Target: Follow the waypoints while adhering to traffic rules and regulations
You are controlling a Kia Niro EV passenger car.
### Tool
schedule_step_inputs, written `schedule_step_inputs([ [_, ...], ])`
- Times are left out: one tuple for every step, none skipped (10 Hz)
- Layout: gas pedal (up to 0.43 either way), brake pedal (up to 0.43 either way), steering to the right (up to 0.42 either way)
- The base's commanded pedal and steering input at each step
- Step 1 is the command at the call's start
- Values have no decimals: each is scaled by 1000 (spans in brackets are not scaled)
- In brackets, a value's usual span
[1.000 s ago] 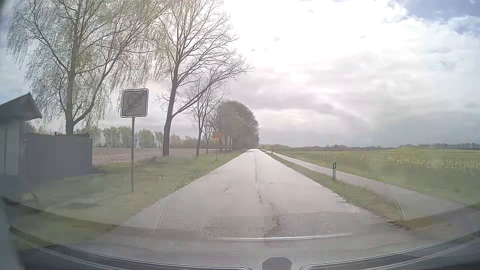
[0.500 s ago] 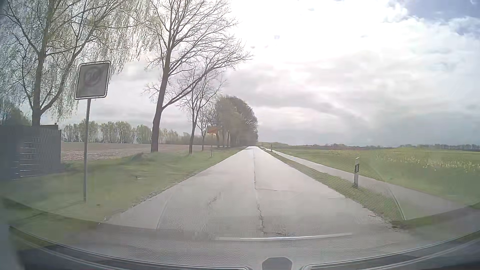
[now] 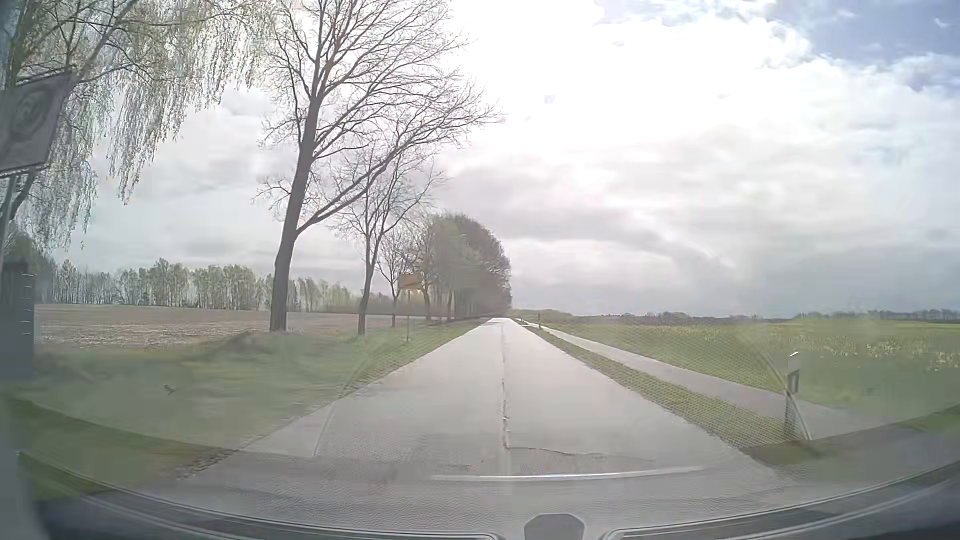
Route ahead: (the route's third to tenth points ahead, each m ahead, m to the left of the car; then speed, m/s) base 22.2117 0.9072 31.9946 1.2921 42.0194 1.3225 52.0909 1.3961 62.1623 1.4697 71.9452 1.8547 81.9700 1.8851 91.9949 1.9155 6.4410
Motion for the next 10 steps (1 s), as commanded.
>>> schedule_step_inputs([
  [268, 0, 12],
  [268, 0, 11],
  [268, 0, 11],
  [268, 0, 10],
  [268, 0, 9],
  [268, 0, 9],
  [280, 0, 8],
  [287, 0, 7],
  [287, 0, 6],
  [287, 0, 6],
])
